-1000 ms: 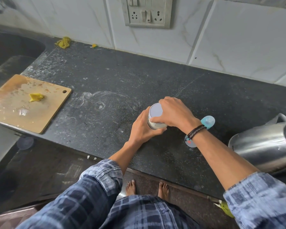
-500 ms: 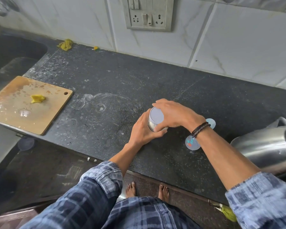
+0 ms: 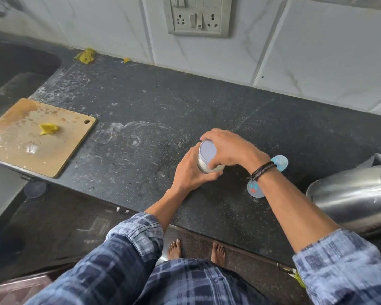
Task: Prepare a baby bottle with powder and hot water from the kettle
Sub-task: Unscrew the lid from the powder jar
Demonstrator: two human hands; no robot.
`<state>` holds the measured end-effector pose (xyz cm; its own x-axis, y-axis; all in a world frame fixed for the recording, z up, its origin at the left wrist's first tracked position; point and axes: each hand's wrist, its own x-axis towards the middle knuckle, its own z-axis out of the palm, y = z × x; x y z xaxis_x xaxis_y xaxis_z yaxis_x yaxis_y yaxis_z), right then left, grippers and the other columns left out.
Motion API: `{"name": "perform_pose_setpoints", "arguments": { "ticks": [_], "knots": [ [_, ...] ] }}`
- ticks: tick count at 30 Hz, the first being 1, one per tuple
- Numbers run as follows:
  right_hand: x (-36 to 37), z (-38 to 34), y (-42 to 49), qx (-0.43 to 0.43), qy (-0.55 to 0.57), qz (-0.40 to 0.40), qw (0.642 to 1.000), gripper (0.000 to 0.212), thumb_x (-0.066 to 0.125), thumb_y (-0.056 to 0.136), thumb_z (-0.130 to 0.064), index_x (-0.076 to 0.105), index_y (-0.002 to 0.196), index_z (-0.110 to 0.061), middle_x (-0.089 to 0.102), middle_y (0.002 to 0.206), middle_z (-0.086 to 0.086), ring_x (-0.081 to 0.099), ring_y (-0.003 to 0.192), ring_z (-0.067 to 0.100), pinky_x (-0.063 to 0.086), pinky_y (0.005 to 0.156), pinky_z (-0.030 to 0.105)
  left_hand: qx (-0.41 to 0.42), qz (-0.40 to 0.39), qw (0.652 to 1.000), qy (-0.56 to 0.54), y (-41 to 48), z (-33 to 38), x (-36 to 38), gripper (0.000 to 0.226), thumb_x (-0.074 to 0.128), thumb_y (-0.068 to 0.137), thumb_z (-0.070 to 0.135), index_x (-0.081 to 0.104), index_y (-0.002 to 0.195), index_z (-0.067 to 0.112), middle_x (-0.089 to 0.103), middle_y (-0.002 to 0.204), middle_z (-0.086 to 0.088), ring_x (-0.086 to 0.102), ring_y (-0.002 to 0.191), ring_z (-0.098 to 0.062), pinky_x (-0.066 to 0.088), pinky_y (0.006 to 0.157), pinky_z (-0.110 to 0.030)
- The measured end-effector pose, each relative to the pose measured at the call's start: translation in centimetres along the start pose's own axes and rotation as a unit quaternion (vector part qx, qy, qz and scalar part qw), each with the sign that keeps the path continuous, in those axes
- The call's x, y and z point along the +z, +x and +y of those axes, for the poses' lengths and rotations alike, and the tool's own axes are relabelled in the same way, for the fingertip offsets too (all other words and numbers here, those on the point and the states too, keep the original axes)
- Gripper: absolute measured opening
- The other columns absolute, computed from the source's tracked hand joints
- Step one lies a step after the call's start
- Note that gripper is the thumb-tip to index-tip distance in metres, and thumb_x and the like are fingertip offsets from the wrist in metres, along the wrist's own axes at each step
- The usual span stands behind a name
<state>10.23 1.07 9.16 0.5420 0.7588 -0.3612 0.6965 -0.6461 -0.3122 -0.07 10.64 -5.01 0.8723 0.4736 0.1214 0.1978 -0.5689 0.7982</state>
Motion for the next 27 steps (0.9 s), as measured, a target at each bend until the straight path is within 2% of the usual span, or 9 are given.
{"name": "perform_pose_setpoints", "arguments": {
  "ticks": [4, 7, 12, 14, 17, 19, 22, 24, 27],
  "knots": [
    [0.8, -0.3, -0.6, 0.044, -0.019, 0.070, 0.996, 0.083, 0.085, 0.077, -0.054, 0.053, 0.143, -0.016, 0.051, 0.136, 0.008, 0.057, 0.121, 0.032, 0.046, 0.090, 0.040, 0.001, -0.002, 1.000, -0.007, 0.0, 0.2, -0.1, 0.094, 0.082, 0.060, 0.064, 0.038, 0.141, 0.044, 0.050, 0.125, 0.029, 0.050, 0.115, 0.007, 0.039, 0.091, -0.013],
    [1.3, -0.4, -0.7, 0.044, -0.030, 0.088, 0.995, 0.073, 0.087, 0.079, -0.045, 0.056, 0.137, -0.013, 0.053, 0.131, 0.008, 0.059, 0.117, 0.033, 0.048, 0.090, 0.041, 0.004, -0.002, 1.000, -0.013, 0.0, 0.1, -0.1, 0.095, 0.084, 0.062, 0.063, 0.034, 0.141, 0.048, 0.048, 0.125, 0.033, 0.046, 0.114, 0.012, 0.032, 0.089, -0.004],
    [0.0, 0.4, -0.2, 0.001, 0.017, 0.011, 1.000, 0.087, 0.091, 0.074, -0.024, 0.051, 0.150, -0.023, 0.049, 0.141, -0.001, 0.051, 0.127, 0.027, 0.040, 0.096, 0.032, -0.004, 0.002, 1.000, -0.006, 0.0, -0.2, 0.1, 0.095, 0.083, 0.058, 0.068, 0.036, 0.138, 0.046, 0.047, 0.122, 0.033, 0.045, 0.112, 0.012, 0.034, 0.089, -0.008],
    [-0.1, 0.7, -0.2, -0.005, 0.012, -0.001, 1.000, 0.092, 0.091, 0.074, -0.031, 0.045, 0.154, -0.026, 0.046, 0.147, -0.003, 0.046, 0.131, 0.027, 0.040, 0.101, 0.036, -0.004, 0.005, 1.000, 0.001, 0.0, -0.2, 0.2, 0.096, 0.082, 0.058, 0.069, 0.036, 0.139, 0.046, 0.046, 0.122, 0.034, 0.044, 0.112, 0.013, 0.032, 0.089, -0.008],
    [0.7, 0.7, -0.6, 0.019, 0.008, 0.054, 0.998, 0.092, 0.087, 0.076, -0.050, 0.044, 0.154, -0.027, 0.045, 0.146, 0.001, 0.048, 0.130, 0.028, 0.044, 0.100, 0.041, 0.003, 0.007, 1.000, 0.003, 0.0, -0.2, 0.2, 0.095, 0.083, 0.060, 0.066, 0.035, 0.139, 0.047, 0.044, 0.122, 0.036, 0.043, 0.112, 0.015, 0.033, 0.088, -0.008],
    [1.3, 0.6, -0.7, 0.026, 0.002, 0.078, 0.997, 0.086, 0.086, 0.079, -0.046, 0.047, 0.151, -0.024, 0.046, 0.141, 0.002, 0.050, 0.127, 0.028, 0.047, 0.096, 0.041, 0.005, 0.005, 1.000, -0.001, 0.0, -0.2, 0.2, 0.096, 0.084, 0.060, 0.065, 0.034, 0.141, 0.047, 0.044, 0.124, 0.036, 0.044, 0.113, 0.013, 0.033, 0.087, -0.005],
    [1.0, 0.8, -0.6, 0.012, 0.017, 0.047, 0.999, 0.086, 0.088, 0.077, -0.032, 0.046, 0.152, -0.026, 0.044, 0.142, 0.000, 0.047, 0.127, 0.028, 0.046, 0.100, 0.041, 0.004, 0.003, 1.000, -0.005, 0.1, -0.3, 0.2, 0.097, 0.084, 0.060, 0.066, 0.037, 0.142, 0.045, 0.046, 0.126, 0.034, 0.048, 0.116, 0.008, 0.036, 0.090, -0.009],
    [0.7, 1.0, -0.6, 0.008, 0.019, 0.031, 0.999, 0.092, 0.089, 0.075, -0.038, 0.043, 0.154, -0.029, 0.042, 0.145, -0.002, 0.043, 0.130, 0.026, 0.045, 0.103, 0.043, 0.005, 0.003, 1.000, -0.004, 0.1, -0.4, 0.3, 0.097, 0.084, 0.060, 0.066, 0.037, 0.142, 0.044, 0.047, 0.127, 0.033, 0.050, 0.118, 0.005, 0.038, 0.091, -0.013],
    [0.9, 0.8, -0.9, 0.024, 0.029, 0.067, 0.997, 0.095, 0.087, 0.075, -0.054, 0.042, 0.155, -0.028, 0.043, 0.145, 0.000, 0.044, 0.132, 0.025, 0.046, 0.100, 0.044, 0.013, 0.001, 1.000, 0.001, 0.1, -0.5, 0.3, 0.095, 0.082, 0.062, 0.067, 0.036, 0.142, 0.044, 0.048, 0.128, 0.030, 0.049, 0.117, 0.006, 0.038, 0.090, -0.014]
  ]
}}
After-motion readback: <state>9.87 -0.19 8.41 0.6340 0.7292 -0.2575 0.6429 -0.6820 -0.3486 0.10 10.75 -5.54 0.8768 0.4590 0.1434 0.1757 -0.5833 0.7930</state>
